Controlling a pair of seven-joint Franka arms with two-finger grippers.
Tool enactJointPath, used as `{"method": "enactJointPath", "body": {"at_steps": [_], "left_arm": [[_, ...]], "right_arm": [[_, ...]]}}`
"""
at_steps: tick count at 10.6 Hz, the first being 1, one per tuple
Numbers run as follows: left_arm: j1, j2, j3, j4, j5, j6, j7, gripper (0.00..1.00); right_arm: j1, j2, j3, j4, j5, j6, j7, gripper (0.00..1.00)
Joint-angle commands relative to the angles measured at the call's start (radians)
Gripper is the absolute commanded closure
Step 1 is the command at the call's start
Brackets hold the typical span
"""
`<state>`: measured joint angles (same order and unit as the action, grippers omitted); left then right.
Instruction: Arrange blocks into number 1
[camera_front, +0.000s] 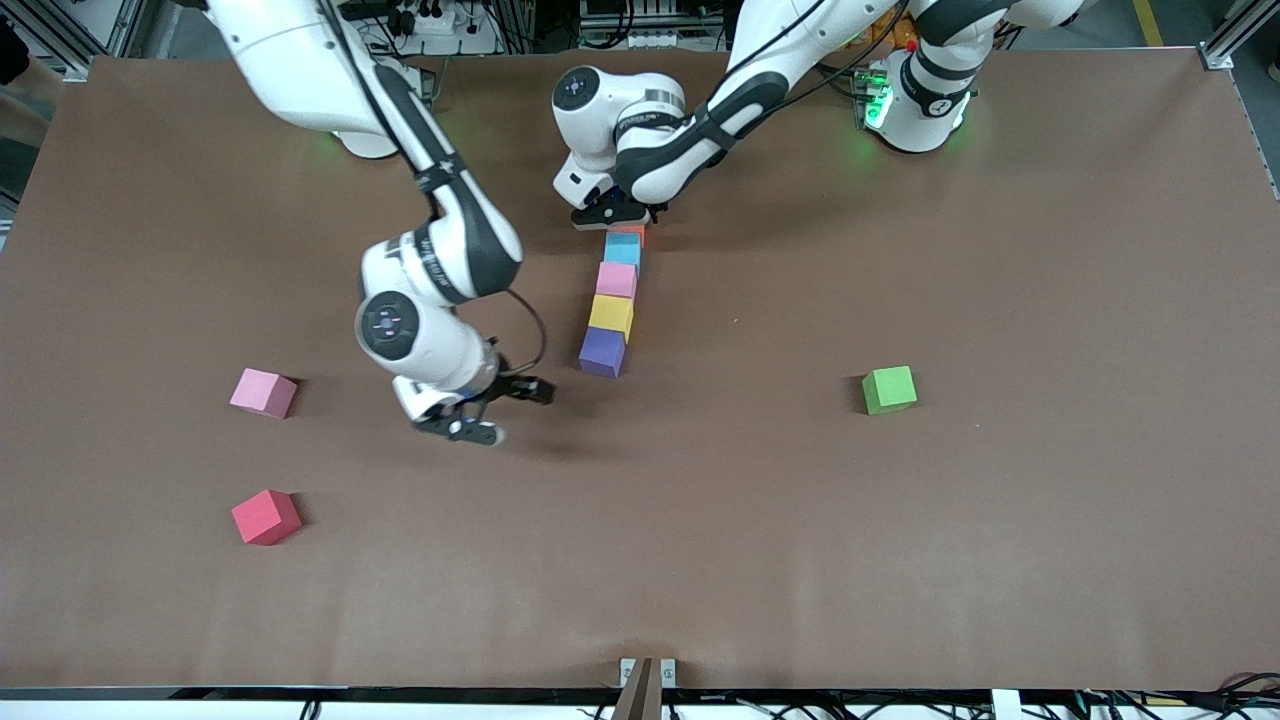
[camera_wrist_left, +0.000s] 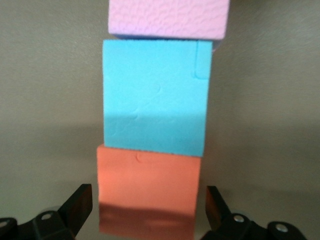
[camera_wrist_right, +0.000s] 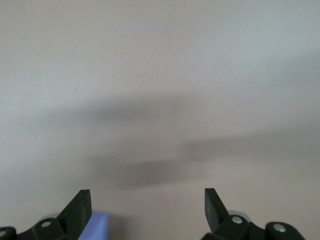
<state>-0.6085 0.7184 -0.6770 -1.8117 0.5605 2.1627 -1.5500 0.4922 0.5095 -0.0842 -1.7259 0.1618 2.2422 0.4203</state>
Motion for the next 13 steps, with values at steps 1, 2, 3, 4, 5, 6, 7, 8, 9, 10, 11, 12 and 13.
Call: {"method": "enactJointPath", "body": {"at_steps": [1, 2, 3, 4, 5, 6, 7, 8, 9, 10, 11, 12, 13], "left_arm": [[-0.010, -0.065, 0.004, 0.041, -0.051, -0.088, 0.014, 0.00], [-0.010, -0.066, 0.002, 0.076, -0.060, -0.125, 0.016, 0.00], [-0.004, -0.076, 0.002, 0.113, -0.068, -0.159, 0.018, 0.00], [0.007, -0.092, 0.002, 0.136, -0.074, -0.168, 0.019, 0.00], [0.034, -0.120, 0.005, 0.150, -0.076, -0.169, 0.021, 0.00], [0.083, -0.137, 0.005, 0.173, -0.074, -0.169, 0.037, 0.00], [0.132, -0.146, 0.005, 0.204, -0.076, -0.172, 0.085, 0.00], [0.191, -0.149, 0.005, 0.233, -0.074, -0.193, 0.137, 0.00], [0.241, -0.151, 0.005, 0.264, -0.074, -0.213, 0.189, 0.00], [0.303, -0.158, 0.007, 0.287, -0.073, -0.234, 0.244, 0.00], [0.362, -0.172, 0.007, 0.299, -0.073, -0.245, 0.284, 0.00], [0.444, -0.194, 0.005, 0.301, -0.074, -0.248, 0.330, 0.00], [0.514, -0.203, 0.005, 0.302, -0.074, -0.248, 0.370, 0.00]], "right_arm": [[-0.040, -0.129, 0.009, -0.023, -0.128, -0.140, -0.127, 0.00], [-0.076, -0.179, 0.009, -0.023, -0.130, -0.189, -0.208, 0.00], [-0.107, -0.222, 0.009, -0.011, -0.130, -0.237, -0.291, 0.00], [-0.147, -0.258, 0.011, 0.026, -0.128, -0.310, -0.329, 0.00], [-0.182, -0.275, 0.011, 0.078, -0.128, -0.382, -0.333, 0.00], [-0.208, -0.291, 0.009, 0.142, -0.133, -0.463, -0.327, 0.00], [-0.225, -0.295, 0.006, 0.207, -0.136, -0.555, -0.308, 0.00], [-0.228, -0.295, -0.018, 0.270, -0.137, -0.620, -0.267, 0.00], [-0.230, -0.296, -0.047, 0.311, -0.131, -0.647, -0.208, 0.00], [-0.285, -0.336, -0.040, 0.322, -0.117, -0.647, -0.169, 0.00], [-0.329, -0.370, -0.016, 0.315, -0.117, -0.647, -0.160, 0.00], [-0.348, -0.400, -0.014, 0.313, -0.119, -0.659, -0.164, 0.00], [-0.363, -0.428, -0.015, 0.309, -0.119, -0.686, -0.167, 0.00]]}}
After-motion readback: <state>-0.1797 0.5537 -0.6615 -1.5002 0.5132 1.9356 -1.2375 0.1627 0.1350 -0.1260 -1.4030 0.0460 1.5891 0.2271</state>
